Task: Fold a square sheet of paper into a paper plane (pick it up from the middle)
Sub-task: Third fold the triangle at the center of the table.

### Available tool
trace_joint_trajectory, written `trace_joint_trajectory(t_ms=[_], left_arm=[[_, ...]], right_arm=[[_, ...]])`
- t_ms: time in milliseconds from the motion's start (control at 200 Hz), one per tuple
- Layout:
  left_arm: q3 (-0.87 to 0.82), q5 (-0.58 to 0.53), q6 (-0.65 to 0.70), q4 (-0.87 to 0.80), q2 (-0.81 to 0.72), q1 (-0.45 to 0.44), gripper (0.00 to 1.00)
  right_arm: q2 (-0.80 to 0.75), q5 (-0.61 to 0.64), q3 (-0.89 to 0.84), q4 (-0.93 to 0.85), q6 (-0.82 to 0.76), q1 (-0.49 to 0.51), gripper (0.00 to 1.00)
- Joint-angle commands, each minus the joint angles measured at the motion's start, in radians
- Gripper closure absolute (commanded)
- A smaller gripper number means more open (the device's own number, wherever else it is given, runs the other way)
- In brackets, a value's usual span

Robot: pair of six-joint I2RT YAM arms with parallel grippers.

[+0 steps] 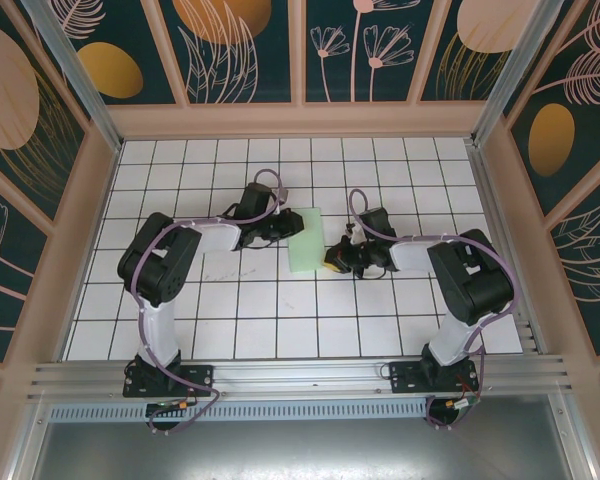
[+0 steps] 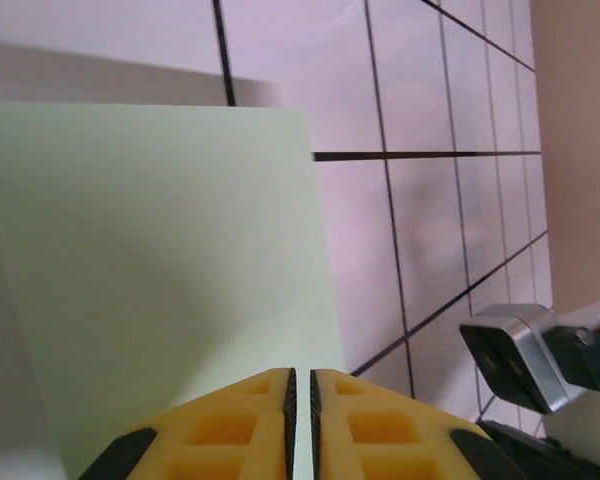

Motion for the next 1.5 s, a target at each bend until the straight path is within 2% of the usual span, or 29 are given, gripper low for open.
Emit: trace_joint_trajectory(t_ms=[0, 525, 756, 891, 1156, 1496], left_arm=[[0.014, -0.036, 0.028, -0.035, 0.046, 0.000, 0.86], [0.029, -0.032, 0.057, -0.089, 0.099, 0.001, 0.89], [0.142, -0.001, 0.087, -0.146, 0.055, 0.009, 0.86], [0.190, -0.060, 0.093, -0.188, 0.052, 0.014, 0.86], [0.168, -0.155, 0.092, -0.237, 0.075, 0.016, 0.90], [0.160, -0.171, 0.092, -0.259, 0.124, 0.015, 0.96]], right_arm=[[-0.038, 0.011, 0.005, -0.020, 0.020, 0.014, 0.95], [0.082, 0.031, 0.217, -0.013, 0.025, 0.070, 0.96], [0.155, 0.054, 0.268, -0.010, 0.030, 0.081, 0.96], [0.171, 0.071, 0.270, -0.012, 0.029, 0.081, 0.96], [0.190, 0.074, 0.248, 0.060, 0.064, 0.081, 0.96], [0.222, 0.064, 0.251, 0.111, 0.082, 0.089, 0.96]])
